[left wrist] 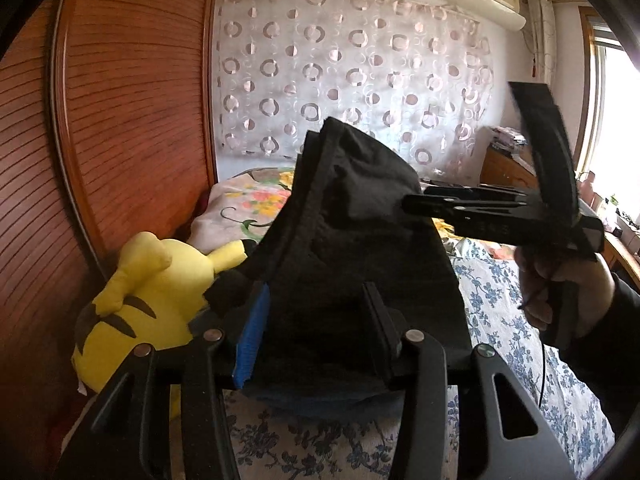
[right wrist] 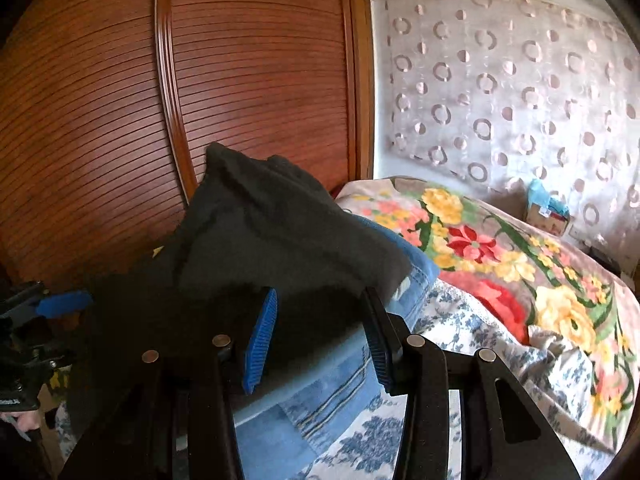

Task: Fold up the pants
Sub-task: 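Lower the black pants onto the folded blue jeans and open both tools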

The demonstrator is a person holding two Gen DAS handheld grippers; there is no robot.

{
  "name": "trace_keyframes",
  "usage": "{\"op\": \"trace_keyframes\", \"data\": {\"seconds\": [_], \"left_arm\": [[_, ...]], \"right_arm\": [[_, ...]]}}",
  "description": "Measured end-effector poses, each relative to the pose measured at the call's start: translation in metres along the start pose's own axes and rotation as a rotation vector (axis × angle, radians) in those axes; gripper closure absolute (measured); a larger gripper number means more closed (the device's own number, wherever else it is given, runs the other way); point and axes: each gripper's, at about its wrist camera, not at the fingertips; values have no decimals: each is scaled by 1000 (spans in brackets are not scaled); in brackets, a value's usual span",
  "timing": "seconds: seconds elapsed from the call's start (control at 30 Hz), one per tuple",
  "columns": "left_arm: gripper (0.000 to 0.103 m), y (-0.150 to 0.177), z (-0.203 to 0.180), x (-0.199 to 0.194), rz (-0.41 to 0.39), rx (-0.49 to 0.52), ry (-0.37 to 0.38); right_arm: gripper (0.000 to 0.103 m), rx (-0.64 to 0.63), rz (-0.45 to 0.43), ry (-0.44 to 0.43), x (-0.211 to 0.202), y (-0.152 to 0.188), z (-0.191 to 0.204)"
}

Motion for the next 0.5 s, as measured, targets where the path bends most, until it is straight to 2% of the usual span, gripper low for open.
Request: {"op": "trace_keyframes", "data": {"seconds": [0.33,0.5], "left_arm": [[55,7,-5,-33,-19,18,-12],[55,12,-13,-51,-22,40,13]], "right_arm": [[58,39,-43,5,-64,18,36],[58,47,-57,21,-97,30,51]]}}
Point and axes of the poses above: each gripper's, at about its wrist camera, not at the fingertips, and x roughly the way its jaws point, z to its left, y to its underside, and after that the axes turned 5 degrees about -x, right-handed
